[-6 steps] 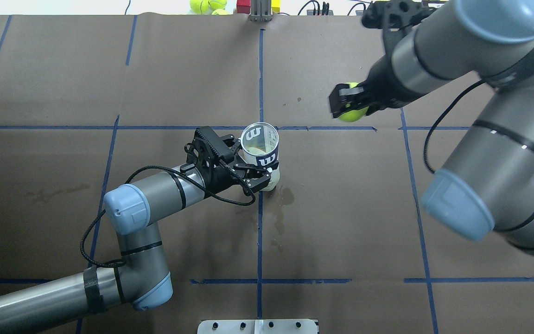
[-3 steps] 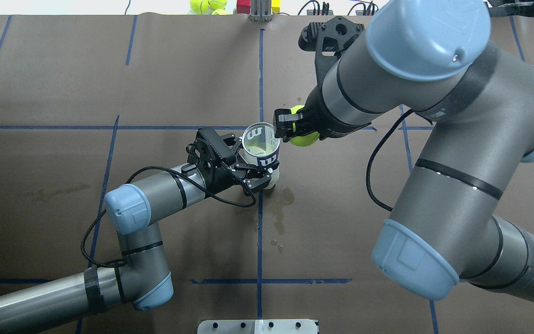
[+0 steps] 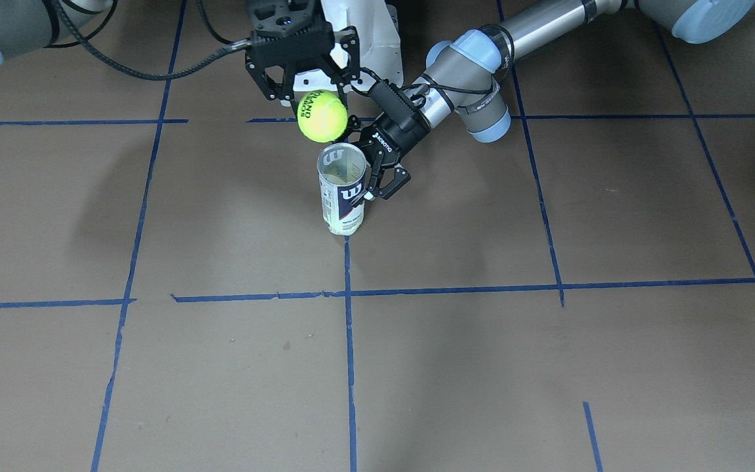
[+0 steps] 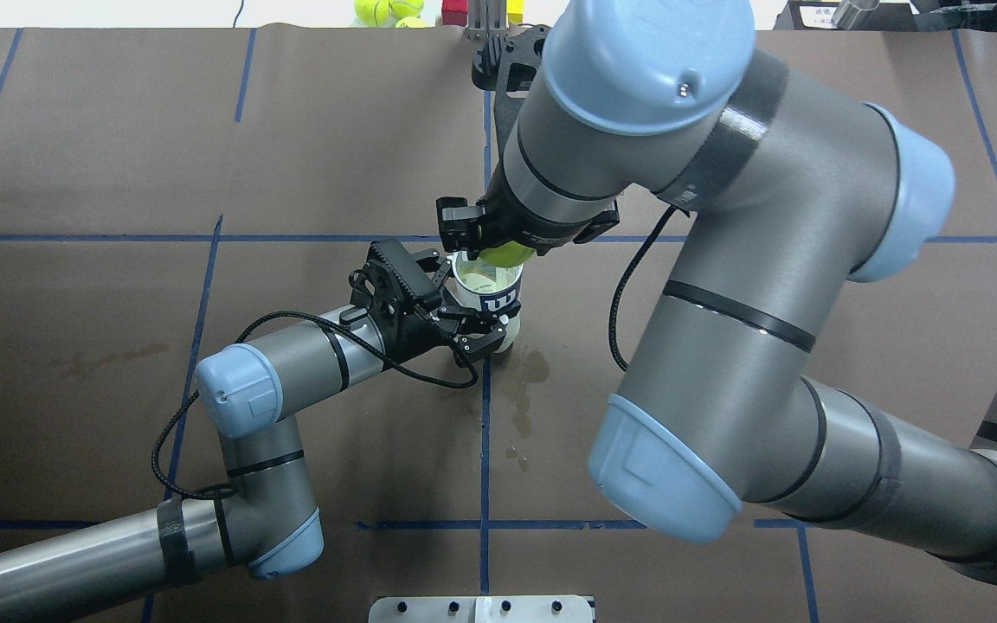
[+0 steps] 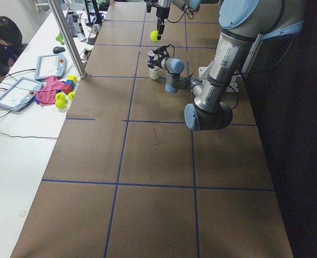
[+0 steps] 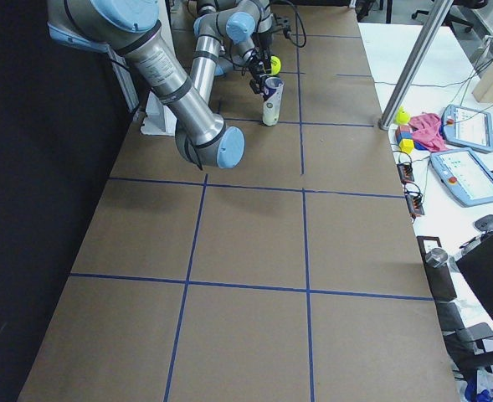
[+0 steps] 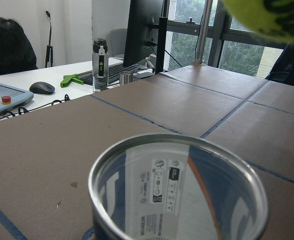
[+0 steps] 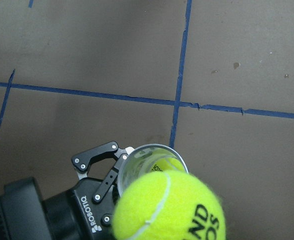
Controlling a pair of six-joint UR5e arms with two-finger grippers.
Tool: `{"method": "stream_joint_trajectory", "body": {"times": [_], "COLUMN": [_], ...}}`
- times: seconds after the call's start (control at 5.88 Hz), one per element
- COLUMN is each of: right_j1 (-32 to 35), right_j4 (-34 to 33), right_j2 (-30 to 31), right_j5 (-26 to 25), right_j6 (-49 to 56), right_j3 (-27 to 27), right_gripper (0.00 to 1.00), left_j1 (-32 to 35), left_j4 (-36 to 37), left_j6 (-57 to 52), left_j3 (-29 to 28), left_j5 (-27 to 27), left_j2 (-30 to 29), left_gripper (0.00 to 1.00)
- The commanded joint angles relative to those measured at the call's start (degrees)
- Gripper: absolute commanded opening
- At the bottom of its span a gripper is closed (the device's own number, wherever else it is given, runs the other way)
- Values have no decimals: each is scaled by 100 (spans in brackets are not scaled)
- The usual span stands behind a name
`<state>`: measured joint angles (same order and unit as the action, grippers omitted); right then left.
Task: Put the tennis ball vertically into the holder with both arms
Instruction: 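Open the right gripper to drop the Wilson ball into the can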
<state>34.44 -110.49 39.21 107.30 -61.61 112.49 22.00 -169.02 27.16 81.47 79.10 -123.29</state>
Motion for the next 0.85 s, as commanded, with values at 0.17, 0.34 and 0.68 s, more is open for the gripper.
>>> {"method": "stream_joint_trajectory", "body": {"times": [0.17, 0.34, 0.68], "right_j1": [-8, -8, -25], "right_j4": [10, 10, 10], "right_j2": [-72, -81, -81], "right_j5": [-25, -25, -25], "right_j6": [17, 9, 9], "right_j3": [-210, -210, -219], "right_gripper": [22, 26, 86], "left_j1": [-3, -3, -11], "left_j4": [0, 0, -9], "left_j6": [-1, -1, 8], "left_j3": [-8, -8, -8], "left_j5": [0, 9, 9], "left_j2": [6, 15, 15], "left_gripper": [81, 81, 81]}}
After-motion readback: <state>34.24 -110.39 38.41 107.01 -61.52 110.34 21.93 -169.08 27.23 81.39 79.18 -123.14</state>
